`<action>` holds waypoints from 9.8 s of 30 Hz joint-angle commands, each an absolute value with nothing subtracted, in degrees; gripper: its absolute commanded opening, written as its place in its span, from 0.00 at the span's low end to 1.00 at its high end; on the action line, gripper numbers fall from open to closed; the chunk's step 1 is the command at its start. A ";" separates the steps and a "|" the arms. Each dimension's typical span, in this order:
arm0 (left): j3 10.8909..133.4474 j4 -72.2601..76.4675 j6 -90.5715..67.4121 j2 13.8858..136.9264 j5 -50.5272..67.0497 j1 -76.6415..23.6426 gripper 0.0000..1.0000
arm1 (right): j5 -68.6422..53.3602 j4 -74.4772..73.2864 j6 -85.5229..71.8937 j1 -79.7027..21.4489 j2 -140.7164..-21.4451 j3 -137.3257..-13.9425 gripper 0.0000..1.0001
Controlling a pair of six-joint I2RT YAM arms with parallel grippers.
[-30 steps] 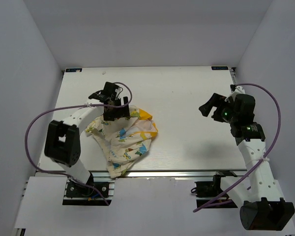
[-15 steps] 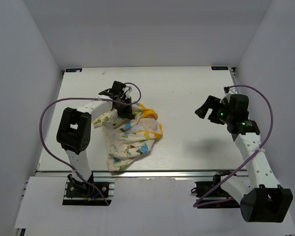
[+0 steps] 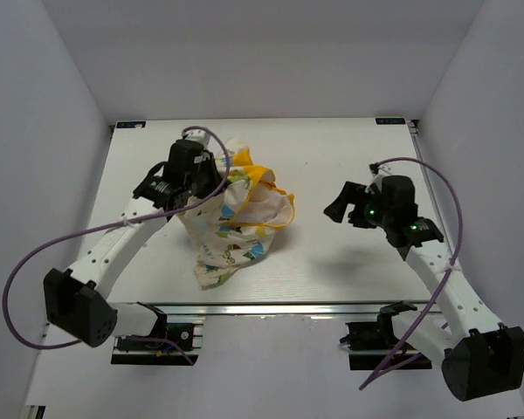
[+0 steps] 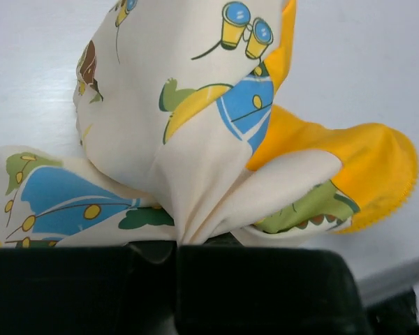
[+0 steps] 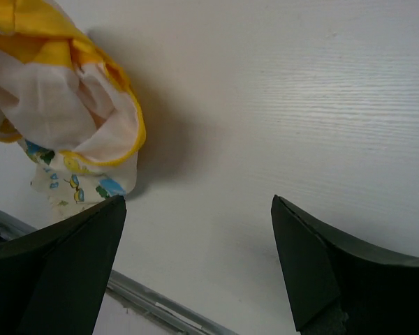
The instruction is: Zip up the jacket
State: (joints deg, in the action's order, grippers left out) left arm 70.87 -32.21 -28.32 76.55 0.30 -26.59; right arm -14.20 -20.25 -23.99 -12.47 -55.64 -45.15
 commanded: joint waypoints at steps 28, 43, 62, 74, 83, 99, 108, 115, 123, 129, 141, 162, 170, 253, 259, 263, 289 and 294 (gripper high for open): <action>80.51 -60.12 -34.80 79.61 -17.31 -25.84 0.98 | 5.54 -6.94 -52.03 -40.87 -100.89 -68.20 0.89; 98.61 -61.08 -27.43 113.46 -14.51 -20.92 0.87 | -3.68 -6.15 -51.77 -43.07 -114.78 -77.17 0.54; 85.34 -32.53 -25.14 71.75 7.02 -22.93 0.00 | 25.13 -8.09 -21.48 -45.86 -79.56 -77.26 0.00; 83.50 -20.30 -31.55 58.10 21.19 -25.22 0.00 | 55.53 -3.61 -4.41 -70.48 -63.27 -81.74 0.00; 68.65 -23.72 -34.10 67.31 8.02 -25.22 0.00 | 68.58 -6.46 -8.57 -66.73 -77.93 -80.59 0.00; 73.50 -35.60 -31.03 89.32 5.70 -17.49 0.98 | 16.19 -25.23 -23.27 -44.65 -97.75 -81.87 0.89; 51.79 -39.38 -33.74 73.58 10.19 -19.24 0.98 | 11.17 -25.57 -30.05 -42.81 -69.80 -51.61 0.89; 39.29 -32.79 -36.56 67.67 18.10 -21.88 0.98 | 9.14 -26.46 -35.24 -41.93 -61.26 -36.22 0.89; 37.97 -25.93 -37.97 77.16 21.71 -23.64 0.67 | 11.07 -21.54 -37.35 -39.56 -71.00 -35.07 0.64; 39.81 -27.42 -37.71 80.59 19.79 -23.64 0.16 | 16.26 -23.90 -37.36 -30.96 -73.74 -38.05 0.13; 46.76 -35.85 -32.96 82.53 18.37 -23.64 0.00 | 22.51 -13.10 -22.25 -10.12 -81.10 -58.78 0.00; 40.70 -30.42 -33.22 81.48 24.17 -23.64 0.00 | 13.09 -19.08 -33.38 -43.40 -83.22 -61.70 0.89; 39.03 -28.65 -35.16 78.58 22.68 -23.64 0.00 | 16.61 -21.97 -43.68 -49.92 -100.10 -70.92 0.75; 73.05 -38.58 -27.33 99.94 7.13 -32.17 0.98 | 3.87 -19.07 -14.68 -28.82 -70.23 -45.35 0.86; 70.75 -39.20 -28.30 95.80 5.63 -33.75 0.98 | 7.63 -23.82 -17.75 -35.67 -69.25 -48.42 0.86; 70.66 -39.46 -29.00 95.98 4.75 -34.89 0.98 | 12.29 -25.92 -21.26 -41.92 -75.22 -51.32 0.86; 77.52 -42.45 -29.71 108.19 0.79 -42.28 0.82 | 14.24 -27.25 -32.61 -43.33 -87.72 -50.10 0.15; 78.31 -42.01 -29.44 108.72 1.23 -42.45 0.74 | 11.52 -26.46 -31.12 -43.33 -84.91 -50.10 0.08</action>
